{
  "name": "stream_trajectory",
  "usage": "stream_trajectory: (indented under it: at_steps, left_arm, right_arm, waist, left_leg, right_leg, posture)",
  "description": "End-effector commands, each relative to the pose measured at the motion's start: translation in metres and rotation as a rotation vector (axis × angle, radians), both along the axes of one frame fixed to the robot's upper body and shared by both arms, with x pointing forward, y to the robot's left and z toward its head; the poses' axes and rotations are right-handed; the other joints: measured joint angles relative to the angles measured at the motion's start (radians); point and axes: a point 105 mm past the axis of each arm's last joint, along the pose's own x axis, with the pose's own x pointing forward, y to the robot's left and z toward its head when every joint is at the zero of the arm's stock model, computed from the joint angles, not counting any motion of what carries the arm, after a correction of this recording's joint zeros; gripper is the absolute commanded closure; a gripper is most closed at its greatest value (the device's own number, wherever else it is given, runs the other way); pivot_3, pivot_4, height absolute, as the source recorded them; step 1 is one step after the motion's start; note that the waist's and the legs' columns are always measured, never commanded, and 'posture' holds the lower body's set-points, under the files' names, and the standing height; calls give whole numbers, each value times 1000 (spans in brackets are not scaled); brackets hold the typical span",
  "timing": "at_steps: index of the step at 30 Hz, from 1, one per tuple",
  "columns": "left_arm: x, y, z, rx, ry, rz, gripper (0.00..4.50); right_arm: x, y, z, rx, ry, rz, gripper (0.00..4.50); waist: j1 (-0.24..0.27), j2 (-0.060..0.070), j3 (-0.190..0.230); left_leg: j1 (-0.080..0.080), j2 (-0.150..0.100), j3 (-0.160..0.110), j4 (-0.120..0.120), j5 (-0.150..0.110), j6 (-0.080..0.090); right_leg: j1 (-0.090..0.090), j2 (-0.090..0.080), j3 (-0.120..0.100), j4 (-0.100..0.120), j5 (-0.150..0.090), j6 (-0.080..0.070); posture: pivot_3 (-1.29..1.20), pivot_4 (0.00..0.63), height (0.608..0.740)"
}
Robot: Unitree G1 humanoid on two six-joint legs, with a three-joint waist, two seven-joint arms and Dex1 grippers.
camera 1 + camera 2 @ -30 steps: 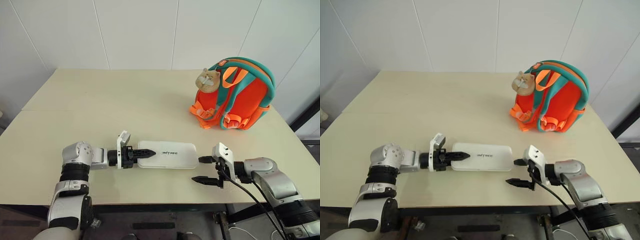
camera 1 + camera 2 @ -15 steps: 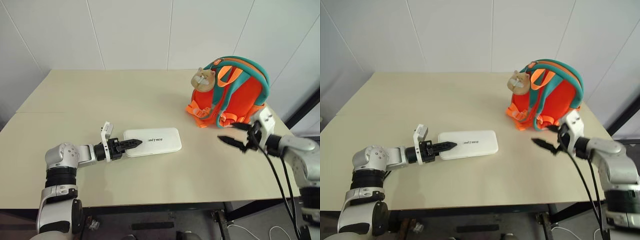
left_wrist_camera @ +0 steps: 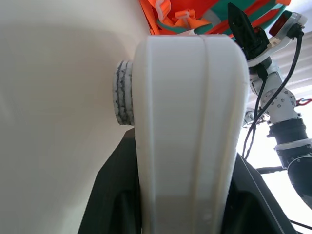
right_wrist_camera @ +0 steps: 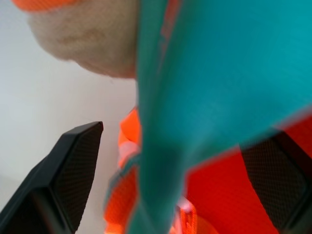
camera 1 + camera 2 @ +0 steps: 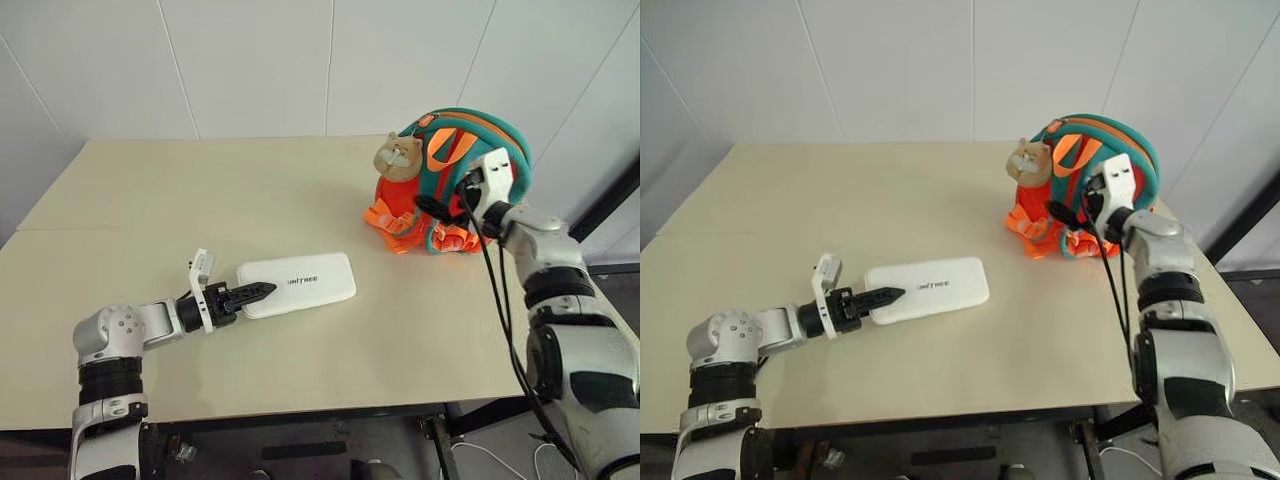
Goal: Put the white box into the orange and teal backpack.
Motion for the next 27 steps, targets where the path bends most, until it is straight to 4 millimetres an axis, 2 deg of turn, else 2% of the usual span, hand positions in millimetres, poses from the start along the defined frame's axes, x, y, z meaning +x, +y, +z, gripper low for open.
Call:
stream_trajectory:
  at_steps: [1,3,6,11,16,18,20,22,24,27]
  left_arm:
    - [-7,11,18,-19,-85,39,3220]
    - [-7,16,19,-14,-92,72,3220]
    - [-8,22,20,-12,-105,104,3220]
    - [-13,32,23,-9,-125,156,3220]
    - [-17,45,36,-27,-157,190,3220]
    - [-23,47,39,-5,-147,155,3220]
    - [-27,53,43,16,-148,149,3220]
    - [-27,58,46,28,-151,158,3220]
    - [-27,70,50,68,-168,188,3220]
    - [-30,78,55,86,-190,189,3220]
  right_arm:
    - [4,19,14,-32,-53,38,0]
    - [6,23,11,-59,-56,25,0]
    - [10,26,11,-80,-85,-14,569]
    - [10,37,19,-32,-134,8,2174]
    - [-8,65,30,68,-163,276,3797]
    - [-20,80,45,165,-155,444,4415]
    - [-38,94,59,198,-134,646,4477]
    - [-48,98,64,203,-108,743,4477]
    - [-70,105,73,190,-56,912,4477]
    - [-99,112,77,165,-5,1059,4477]
  waist:
    - [-4,0,0]
    - [-5,0,0]
    - [-7,0,0]
    - [-13,0,0]
    - [-17,0,0]
    - [-19,0,0]
    - [-22,0,0]
    - [-24,0,0]
    - [-24,0,0]
    - [-24,0,0]
  left_leg:
    - [0,0,0,0,0,0]
    - [0,0,0,-1,0,-1]
    - [0,0,0,-1,0,-1]
    - [0,0,0,0,0,-1]
    - [1,1,1,-1,0,-2]
    - [1,1,1,-1,0,-2]
    - [1,1,1,-1,0,-2]
    - [1,1,1,-2,0,-2]
    - [1,2,1,-3,0,-3]
    - [0,2,1,-4,-1,-4]
  right_leg:
    - [0,0,0,0,0,0]
    - [0,0,0,-1,0,0]
    - [0,0,0,-1,0,0]
    - [0,0,0,0,0,0]
    - [0,0,0,1,0,0]
    - [0,1,0,1,0,0]
    - [0,1,0,1,0,0]
    - [-1,1,0,1,0,0]
    - [-1,1,-1,1,0,0]
    - [-2,1,-1,1,-1,0]
  posture:
    - [0,150,740]
    - [0,150,740]
    - [0,150,740]
    - [0,150,740]
    - [0,150,740]
    - [0,150,740]
    - [0,150,740]
    - [0,150,740]
    - [0,150,740]
    - [0,150,740]
